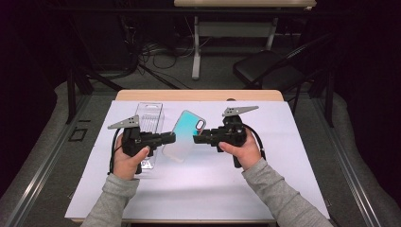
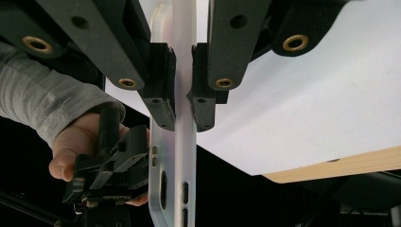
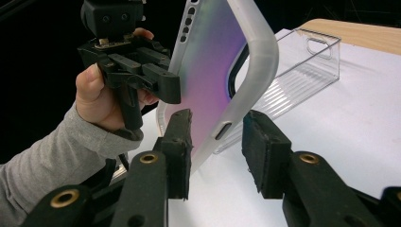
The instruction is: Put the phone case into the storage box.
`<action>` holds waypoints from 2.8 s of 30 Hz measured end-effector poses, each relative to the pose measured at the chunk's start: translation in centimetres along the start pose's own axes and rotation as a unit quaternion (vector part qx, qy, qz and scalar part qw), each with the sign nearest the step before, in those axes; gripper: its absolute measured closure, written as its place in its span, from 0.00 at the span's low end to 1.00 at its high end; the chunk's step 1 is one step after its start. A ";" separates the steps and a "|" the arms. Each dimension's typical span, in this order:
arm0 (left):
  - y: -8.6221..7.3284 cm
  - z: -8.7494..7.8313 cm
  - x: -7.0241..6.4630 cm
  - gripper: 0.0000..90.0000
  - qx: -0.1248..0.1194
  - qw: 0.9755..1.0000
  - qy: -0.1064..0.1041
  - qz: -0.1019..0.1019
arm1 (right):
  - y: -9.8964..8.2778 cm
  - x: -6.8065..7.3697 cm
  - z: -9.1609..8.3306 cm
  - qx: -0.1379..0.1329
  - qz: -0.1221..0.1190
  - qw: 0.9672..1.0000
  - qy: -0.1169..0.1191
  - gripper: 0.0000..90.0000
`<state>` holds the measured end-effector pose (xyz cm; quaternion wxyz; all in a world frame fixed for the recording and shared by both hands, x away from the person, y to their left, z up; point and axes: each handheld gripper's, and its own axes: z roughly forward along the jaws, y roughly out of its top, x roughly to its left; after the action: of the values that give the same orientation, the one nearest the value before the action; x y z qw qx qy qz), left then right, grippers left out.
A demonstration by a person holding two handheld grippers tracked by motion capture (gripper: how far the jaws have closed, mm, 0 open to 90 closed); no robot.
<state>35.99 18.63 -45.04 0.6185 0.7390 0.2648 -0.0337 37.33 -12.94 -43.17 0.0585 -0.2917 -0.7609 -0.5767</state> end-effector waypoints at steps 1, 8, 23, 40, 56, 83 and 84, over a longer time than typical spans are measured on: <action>0.0 0.0 0.0 0.91 0.000 1.000 0.000 0.001 | 0.0 0.0 0.0 0.000 0.000 1.000 0.000 0.71; 0.0 0.0 -0.1 0.91 0.002 1.000 0.000 0.005 | 0.0 0.0 0.0 0.006 0.000 1.000 0.004 0.77; 0.0 0.0 -0.2 0.91 -0.002 1.000 -0.001 0.006 | -0.1 -0.2 0.1 0.007 0.016 1.000 0.019 0.83; 0.0 0.1 -0.2 0.91 -0.001 1.000 -0.001 0.006 | -0.1 -0.4 0.1 0.008 0.025 0.999 0.027 0.85; 0.0 0.1 -0.1 0.91 0.000 1.000 0.001 0.007 | -0.2 -0.6 0.2 0.004 0.044 0.998 0.034 0.87; 0.0 0.2 -0.1 0.91 0.002 1.000 0.004 0.008 | -0.3 -1.1 0.2 0.001 0.071 0.996 0.049 0.90; 0.0 0.2 -0.1 0.91 0.002 1.000 0.004 0.009 | -0.3 -1.1 0.2 0.002 0.071 0.996 0.049 0.90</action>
<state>35.91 18.44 -45.07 0.6161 0.7429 0.2606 -0.0253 38.14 -13.23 -44.00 0.1370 -0.3164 -0.7355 -0.5833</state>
